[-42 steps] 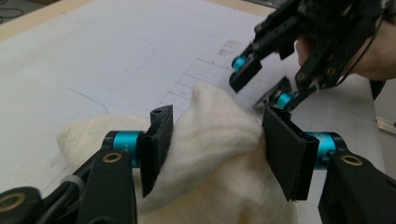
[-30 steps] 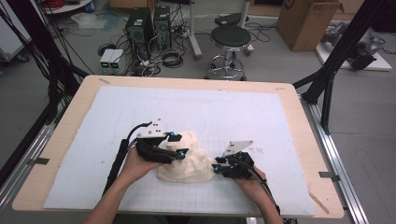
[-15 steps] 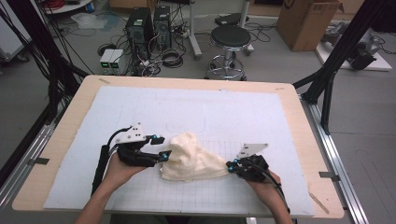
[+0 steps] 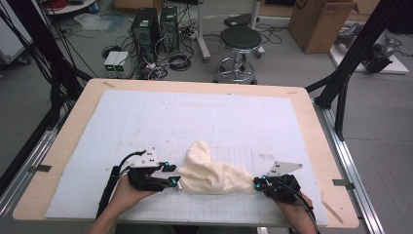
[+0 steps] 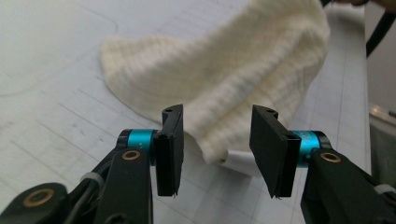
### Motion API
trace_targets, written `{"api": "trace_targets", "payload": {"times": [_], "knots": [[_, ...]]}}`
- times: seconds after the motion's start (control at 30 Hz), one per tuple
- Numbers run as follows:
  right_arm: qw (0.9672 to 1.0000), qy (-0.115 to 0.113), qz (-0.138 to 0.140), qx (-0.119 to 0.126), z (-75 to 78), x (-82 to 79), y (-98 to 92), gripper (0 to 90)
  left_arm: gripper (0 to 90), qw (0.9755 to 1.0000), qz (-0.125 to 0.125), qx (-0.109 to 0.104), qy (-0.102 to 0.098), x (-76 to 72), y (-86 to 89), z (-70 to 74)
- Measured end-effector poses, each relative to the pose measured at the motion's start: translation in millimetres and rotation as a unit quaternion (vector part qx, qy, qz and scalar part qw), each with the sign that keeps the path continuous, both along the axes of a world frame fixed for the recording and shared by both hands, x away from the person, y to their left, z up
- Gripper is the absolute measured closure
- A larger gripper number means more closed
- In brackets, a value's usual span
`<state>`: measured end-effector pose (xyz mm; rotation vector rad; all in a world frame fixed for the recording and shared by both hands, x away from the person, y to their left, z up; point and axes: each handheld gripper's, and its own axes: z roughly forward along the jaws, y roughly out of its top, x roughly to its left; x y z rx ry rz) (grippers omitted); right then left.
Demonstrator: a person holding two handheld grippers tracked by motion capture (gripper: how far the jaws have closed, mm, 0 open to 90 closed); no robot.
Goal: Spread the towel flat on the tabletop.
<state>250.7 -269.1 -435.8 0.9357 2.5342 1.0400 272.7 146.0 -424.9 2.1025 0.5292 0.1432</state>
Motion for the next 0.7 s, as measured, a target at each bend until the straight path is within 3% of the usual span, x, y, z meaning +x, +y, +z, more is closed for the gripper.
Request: {"api": "trace_targets", "payload": {"times": [0.1, 0.23, 0.33, 0.47, 0.7], "knots": [[0.9998, -0.003, 0.010, 0.018, 2.4, 1.9, 1.4, 63.3, 58.8, 0.9995, -0.020, 0.023, 0.002, -1.6, -4.8, -7.6], [0.9976, -0.009, 0.040, 0.056, 6.2, 2.1, 6.4, 60.2, 63.1, 0.9990, -0.024, 0.037, 0.004, 0.9, -10.7, -14.1], [0.9977, -0.003, 0.056, 0.038, 2.8, 5.4, 17.7, 60.6, 68.0, 0.9989, -0.021, 0.041, 0.003, 2.8, -15.0, -16.6], [0.9978, 0.003, 0.061, 0.024, -1.7, 14.1, 26.4, 69.4, 80.6, 0.9984, -0.023, 0.050, -0.009, 3.7, -18.6, -16.2], [0.9978, 0.005, 0.062, 0.021, -4.5, 15.2, 33.5, 79.5, 84.6, 0.9997, 0.002, 0.016, -0.017, 1.5, -0.4, 2.8]]}}
